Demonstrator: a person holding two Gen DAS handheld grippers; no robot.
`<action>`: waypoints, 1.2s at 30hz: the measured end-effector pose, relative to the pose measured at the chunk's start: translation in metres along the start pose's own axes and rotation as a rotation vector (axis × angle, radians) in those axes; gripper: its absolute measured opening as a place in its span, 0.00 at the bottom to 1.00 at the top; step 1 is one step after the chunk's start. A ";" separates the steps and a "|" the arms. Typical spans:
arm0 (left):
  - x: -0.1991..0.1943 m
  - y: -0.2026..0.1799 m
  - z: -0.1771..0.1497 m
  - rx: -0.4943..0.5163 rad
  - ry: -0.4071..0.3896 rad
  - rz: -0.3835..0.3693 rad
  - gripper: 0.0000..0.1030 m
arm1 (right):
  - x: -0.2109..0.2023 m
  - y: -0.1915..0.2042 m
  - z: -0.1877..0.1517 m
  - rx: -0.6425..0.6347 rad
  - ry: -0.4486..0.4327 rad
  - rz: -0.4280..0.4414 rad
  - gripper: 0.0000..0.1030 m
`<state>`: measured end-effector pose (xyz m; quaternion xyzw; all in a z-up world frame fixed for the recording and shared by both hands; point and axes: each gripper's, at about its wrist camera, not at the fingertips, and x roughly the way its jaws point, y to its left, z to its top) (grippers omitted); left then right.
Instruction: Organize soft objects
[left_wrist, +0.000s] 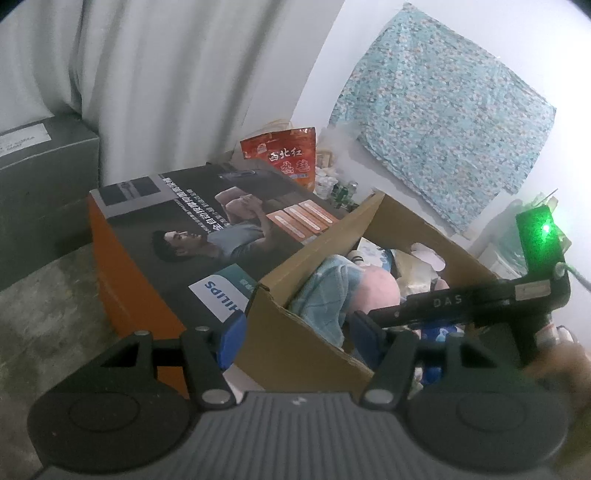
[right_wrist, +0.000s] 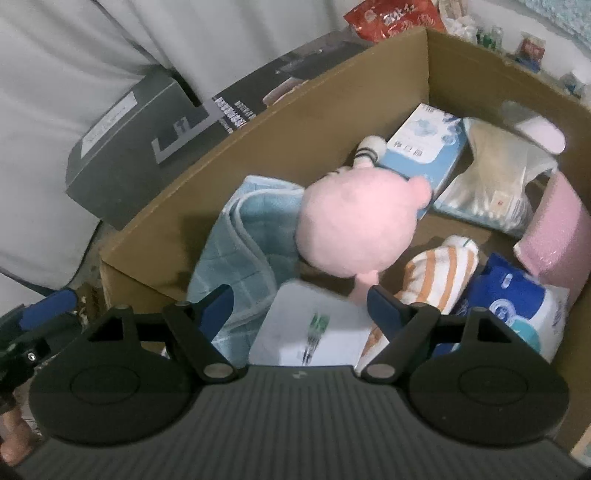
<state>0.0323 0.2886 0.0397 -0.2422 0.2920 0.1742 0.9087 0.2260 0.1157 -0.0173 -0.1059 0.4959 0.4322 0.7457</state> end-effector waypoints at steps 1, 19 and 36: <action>0.000 0.000 0.000 0.001 0.000 -0.001 0.62 | 0.003 0.001 0.000 -0.015 -0.001 -0.019 0.80; 0.002 -0.004 -0.004 0.005 0.008 -0.006 0.62 | 0.028 -0.004 -0.026 0.078 0.140 0.045 0.61; 0.000 -0.008 -0.007 0.013 0.005 -0.007 0.63 | 0.008 -0.019 -0.028 0.161 0.066 0.140 0.62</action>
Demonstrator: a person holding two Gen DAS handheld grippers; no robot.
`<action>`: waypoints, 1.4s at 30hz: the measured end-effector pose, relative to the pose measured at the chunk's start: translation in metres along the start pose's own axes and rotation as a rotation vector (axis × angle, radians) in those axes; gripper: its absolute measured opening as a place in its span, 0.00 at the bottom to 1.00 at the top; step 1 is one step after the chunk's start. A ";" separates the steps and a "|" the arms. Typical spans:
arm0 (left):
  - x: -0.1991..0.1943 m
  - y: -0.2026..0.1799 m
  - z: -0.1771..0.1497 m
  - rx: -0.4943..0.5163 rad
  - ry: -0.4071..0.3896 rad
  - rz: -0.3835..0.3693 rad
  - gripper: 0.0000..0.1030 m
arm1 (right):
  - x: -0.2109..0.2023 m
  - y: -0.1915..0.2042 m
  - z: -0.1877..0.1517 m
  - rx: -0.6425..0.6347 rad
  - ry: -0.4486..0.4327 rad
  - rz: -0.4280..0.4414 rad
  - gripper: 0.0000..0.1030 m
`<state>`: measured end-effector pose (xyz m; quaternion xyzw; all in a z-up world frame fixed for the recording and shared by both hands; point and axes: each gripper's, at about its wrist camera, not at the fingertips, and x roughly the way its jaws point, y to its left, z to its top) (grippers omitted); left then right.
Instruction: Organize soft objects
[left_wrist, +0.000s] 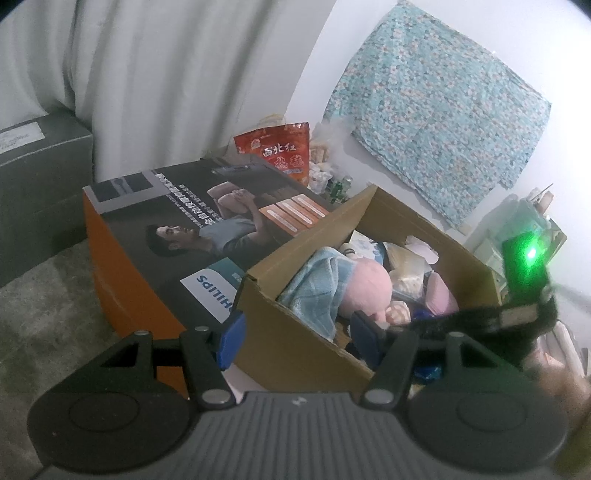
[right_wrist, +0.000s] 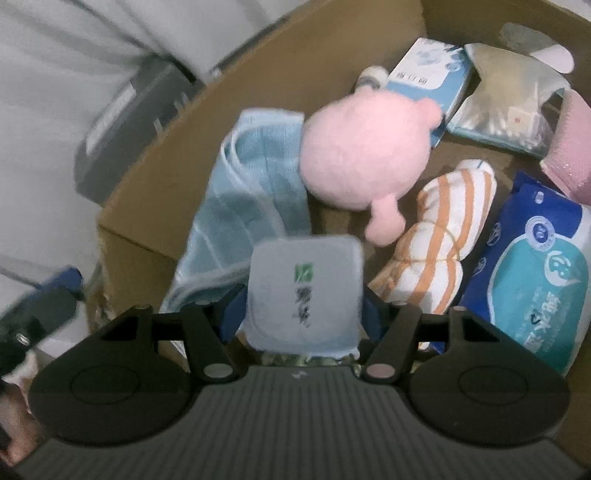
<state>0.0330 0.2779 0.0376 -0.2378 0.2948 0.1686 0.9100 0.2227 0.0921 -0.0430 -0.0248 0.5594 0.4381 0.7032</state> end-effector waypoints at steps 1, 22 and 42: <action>0.000 -0.001 0.000 0.001 -0.002 0.001 0.63 | -0.009 -0.003 0.004 0.013 -0.033 0.012 0.63; -0.003 -0.002 0.003 -0.001 0.004 0.000 0.64 | -0.012 -0.061 0.038 0.180 -0.067 -0.125 0.49; -0.017 -0.024 -0.003 0.064 -0.008 -0.016 0.70 | -0.019 -0.101 0.065 0.239 -0.076 -0.341 0.58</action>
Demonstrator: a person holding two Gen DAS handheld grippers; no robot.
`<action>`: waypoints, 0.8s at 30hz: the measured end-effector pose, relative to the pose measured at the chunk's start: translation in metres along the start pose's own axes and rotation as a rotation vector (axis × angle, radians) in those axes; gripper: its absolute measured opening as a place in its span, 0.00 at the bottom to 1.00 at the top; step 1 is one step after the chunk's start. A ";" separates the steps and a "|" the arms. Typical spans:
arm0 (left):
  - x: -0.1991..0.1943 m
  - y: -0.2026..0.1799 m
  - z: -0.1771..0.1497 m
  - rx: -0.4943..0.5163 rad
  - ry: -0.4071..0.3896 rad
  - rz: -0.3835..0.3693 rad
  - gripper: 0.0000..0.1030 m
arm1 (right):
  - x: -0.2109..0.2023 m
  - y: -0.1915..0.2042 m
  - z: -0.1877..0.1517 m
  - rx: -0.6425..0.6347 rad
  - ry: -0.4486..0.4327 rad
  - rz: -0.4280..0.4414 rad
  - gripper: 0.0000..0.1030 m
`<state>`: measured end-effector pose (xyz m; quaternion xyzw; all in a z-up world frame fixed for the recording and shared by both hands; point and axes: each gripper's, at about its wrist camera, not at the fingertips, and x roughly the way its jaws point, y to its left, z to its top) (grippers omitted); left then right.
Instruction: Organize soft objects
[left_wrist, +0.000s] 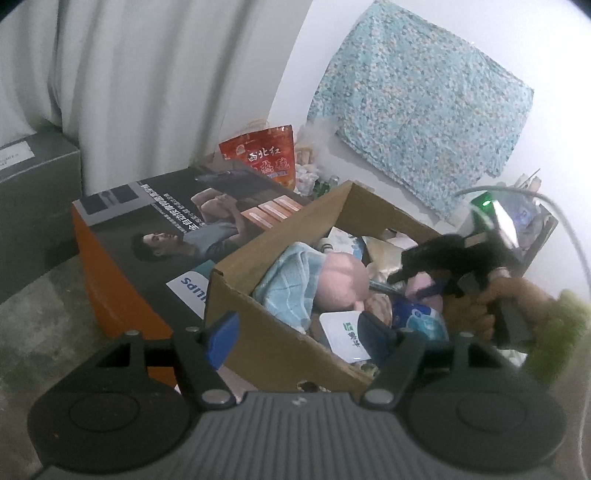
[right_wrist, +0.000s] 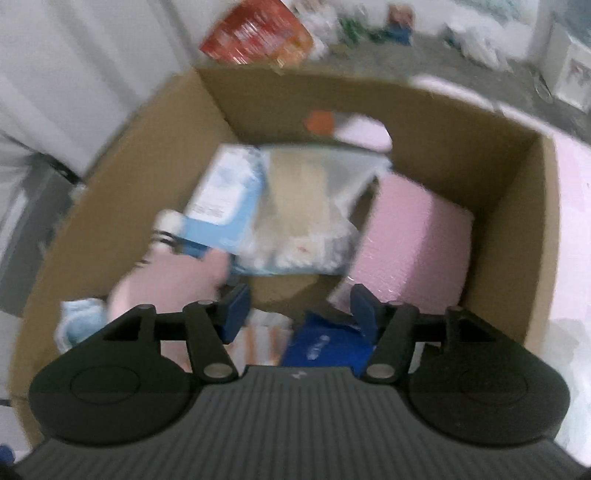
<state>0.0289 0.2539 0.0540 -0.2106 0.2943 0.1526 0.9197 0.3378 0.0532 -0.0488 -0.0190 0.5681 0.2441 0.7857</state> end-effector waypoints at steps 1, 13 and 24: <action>-0.001 0.000 0.000 0.003 -0.003 0.003 0.71 | 0.006 -0.001 -0.001 0.009 0.021 0.009 0.59; 0.005 -0.002 -0.001 0.014 0.009 -0.002 0.76 | -0.028 0.006 -0.007 -0.020 -0.084 0.120 0.62; -0.033 -0.019 0.001 0.085 -0.099 -0.026 1.00 | -0.213 -0.005 -0.099 -0.244 -0.521 0.299 0.98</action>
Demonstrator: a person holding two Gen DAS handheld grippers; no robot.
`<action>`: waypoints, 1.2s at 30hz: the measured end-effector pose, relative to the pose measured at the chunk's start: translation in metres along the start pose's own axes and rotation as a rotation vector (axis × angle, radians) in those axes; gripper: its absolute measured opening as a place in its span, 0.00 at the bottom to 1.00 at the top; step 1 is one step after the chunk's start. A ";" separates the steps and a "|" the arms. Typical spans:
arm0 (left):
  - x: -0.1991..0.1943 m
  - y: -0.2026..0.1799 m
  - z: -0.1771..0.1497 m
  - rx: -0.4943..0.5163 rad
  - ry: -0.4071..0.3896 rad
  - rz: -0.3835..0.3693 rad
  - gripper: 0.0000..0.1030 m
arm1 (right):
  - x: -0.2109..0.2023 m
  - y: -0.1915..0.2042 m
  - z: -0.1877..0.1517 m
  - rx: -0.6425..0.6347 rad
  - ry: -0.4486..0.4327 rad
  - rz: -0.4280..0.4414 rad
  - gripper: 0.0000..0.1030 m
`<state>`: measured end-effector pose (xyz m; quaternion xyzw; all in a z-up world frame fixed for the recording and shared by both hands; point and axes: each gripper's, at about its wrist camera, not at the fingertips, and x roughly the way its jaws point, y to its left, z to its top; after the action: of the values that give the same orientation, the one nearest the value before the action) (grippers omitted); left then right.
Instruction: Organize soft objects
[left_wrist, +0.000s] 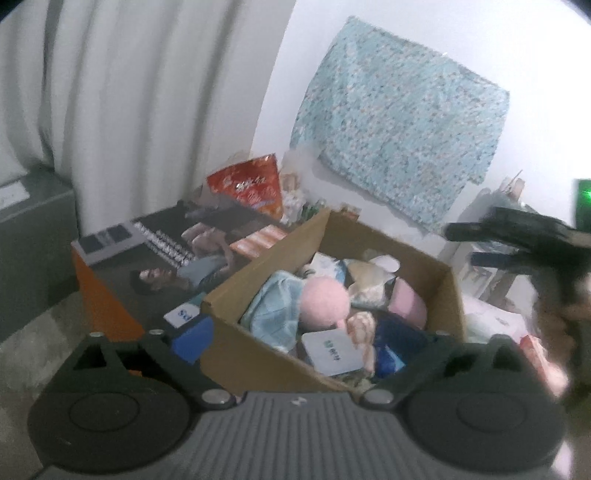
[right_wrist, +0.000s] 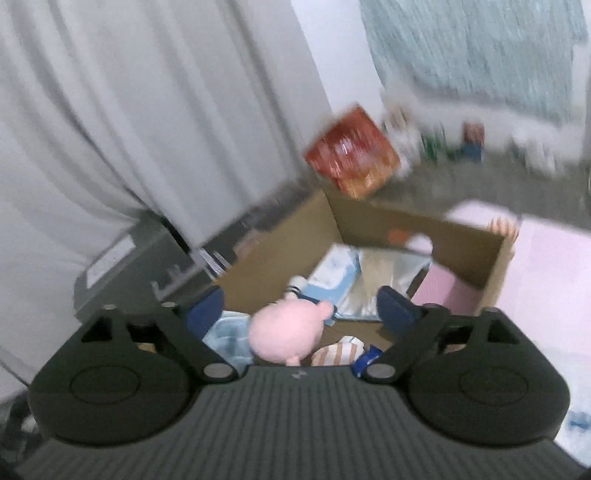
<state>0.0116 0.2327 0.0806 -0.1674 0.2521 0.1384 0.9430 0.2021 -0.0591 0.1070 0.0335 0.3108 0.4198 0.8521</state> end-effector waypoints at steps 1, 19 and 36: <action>-0.004 -0.003 0.000 0.006 -0.007 -0.006 1.00 | -0.016 0.004 -0.005 -0.026 -0.021 -0.012 0.99; -0.048 -0.086 -0.043 0.251 0.022 -0.051 1.00 | -0.154 0.039 -0.166 -0.067 -0.044 -0.505 0.99; -0.029 -0.096 -0.059 0.322 0.136 -0.054 1.00 | -0.175 0.071 -0.197 0.035 -0.105 -0.593 0.99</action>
<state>-0.0049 0.1175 0.0710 -0.0299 0.3297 0.0590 0.9418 -0.0365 -0.1826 0.0594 -0.0226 0.2696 0.1448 0.9517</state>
